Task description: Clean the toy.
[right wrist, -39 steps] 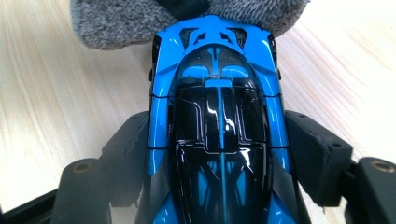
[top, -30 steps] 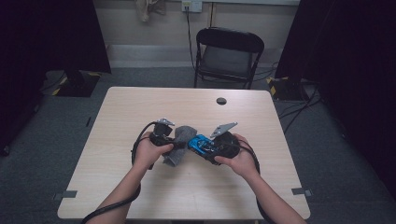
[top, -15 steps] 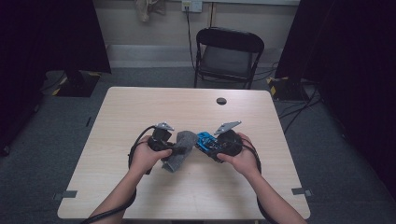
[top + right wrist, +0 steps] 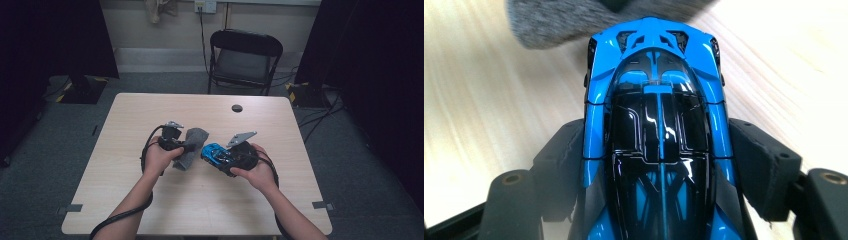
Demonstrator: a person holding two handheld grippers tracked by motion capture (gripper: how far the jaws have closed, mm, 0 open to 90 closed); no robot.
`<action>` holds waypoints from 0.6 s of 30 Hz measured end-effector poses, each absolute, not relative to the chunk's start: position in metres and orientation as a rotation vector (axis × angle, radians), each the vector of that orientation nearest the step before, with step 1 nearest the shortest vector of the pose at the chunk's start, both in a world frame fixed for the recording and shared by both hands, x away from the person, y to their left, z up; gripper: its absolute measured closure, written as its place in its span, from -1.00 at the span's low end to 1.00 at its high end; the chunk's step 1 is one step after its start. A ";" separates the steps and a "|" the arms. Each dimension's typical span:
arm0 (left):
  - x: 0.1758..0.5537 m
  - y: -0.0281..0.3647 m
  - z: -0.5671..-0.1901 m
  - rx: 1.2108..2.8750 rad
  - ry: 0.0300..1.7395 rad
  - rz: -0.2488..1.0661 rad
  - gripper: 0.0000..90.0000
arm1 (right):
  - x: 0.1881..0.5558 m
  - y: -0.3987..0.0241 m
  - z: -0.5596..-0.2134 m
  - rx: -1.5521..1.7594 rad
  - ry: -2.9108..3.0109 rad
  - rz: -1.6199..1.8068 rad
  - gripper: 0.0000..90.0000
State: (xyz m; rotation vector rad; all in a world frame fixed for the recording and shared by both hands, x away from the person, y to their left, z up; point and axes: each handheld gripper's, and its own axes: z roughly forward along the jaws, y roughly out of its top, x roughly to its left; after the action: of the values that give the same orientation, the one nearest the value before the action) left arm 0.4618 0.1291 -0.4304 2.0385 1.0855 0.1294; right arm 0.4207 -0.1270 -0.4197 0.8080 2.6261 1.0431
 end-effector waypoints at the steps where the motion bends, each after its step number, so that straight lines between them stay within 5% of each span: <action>1: 0.462 0.126 -0.430 2.058 1.065 0.123 0.59 | 0.420 -0.126 -0.419 0.801 2.619 1.041 -0.37; 18: 0.444 0.125 -0.425 2.099 0.976 0.073 0.61 | 0.426 -0.132 -0.422 0.845 2.590 1.021 -0.37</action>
State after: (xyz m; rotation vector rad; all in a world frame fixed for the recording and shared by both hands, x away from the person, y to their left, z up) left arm 0.4440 0.1252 -0.4250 2.0989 0.9764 0.0729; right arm 0.4260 -0.1322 -0.4216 0.8446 2.5895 1.0207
